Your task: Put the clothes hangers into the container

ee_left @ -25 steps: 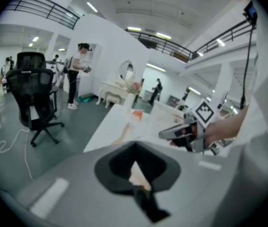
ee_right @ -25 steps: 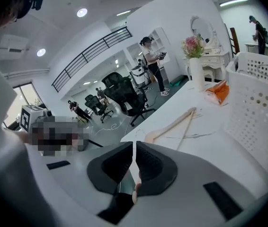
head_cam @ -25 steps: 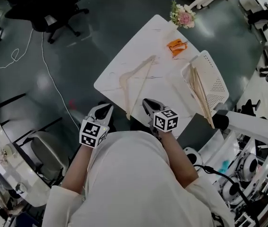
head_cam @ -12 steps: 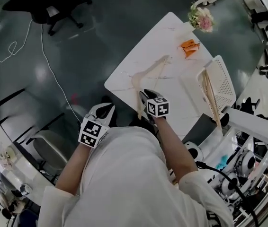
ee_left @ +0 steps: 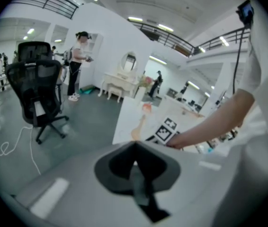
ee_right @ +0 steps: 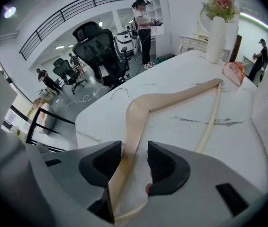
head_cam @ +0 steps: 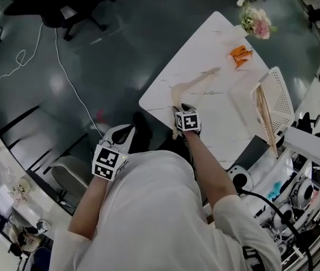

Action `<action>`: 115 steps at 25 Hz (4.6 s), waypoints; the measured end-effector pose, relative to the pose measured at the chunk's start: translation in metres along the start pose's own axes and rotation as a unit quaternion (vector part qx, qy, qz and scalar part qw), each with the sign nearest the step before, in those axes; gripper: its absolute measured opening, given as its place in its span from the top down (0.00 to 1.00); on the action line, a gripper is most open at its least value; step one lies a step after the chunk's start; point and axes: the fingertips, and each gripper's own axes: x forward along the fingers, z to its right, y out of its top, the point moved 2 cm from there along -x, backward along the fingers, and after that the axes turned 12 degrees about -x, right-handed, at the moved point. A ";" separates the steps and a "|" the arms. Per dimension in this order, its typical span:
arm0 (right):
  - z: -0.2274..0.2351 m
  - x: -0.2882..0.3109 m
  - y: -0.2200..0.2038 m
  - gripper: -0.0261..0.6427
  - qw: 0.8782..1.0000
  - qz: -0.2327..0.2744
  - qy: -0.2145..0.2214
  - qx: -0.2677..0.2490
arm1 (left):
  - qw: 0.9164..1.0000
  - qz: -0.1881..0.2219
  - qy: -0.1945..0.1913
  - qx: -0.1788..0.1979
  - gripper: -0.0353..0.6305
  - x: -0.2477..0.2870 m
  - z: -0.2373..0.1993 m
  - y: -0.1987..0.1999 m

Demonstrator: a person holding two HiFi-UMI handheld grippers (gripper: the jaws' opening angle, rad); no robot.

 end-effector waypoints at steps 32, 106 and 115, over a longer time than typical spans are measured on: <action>0.021 -0.150 0.032 0.84 0.986 0.142 0.078 0.024 | 0.996 0.002 -0.079 0.036 0.95 0.049 0.060 0.015; 0.254 -0.410 -0.113 0.88 0.978 0.181 0.097 0.016 | 0.993 -0.004 -0.083 0.083 0.95 0.166 0.304 -0.002; 0.144 -0.414 -0.119 0.95 0.942 0.321 0.046 0.093 | 0.982 0.014 -0.157 0.108 0.95 0.133 0.333 0.018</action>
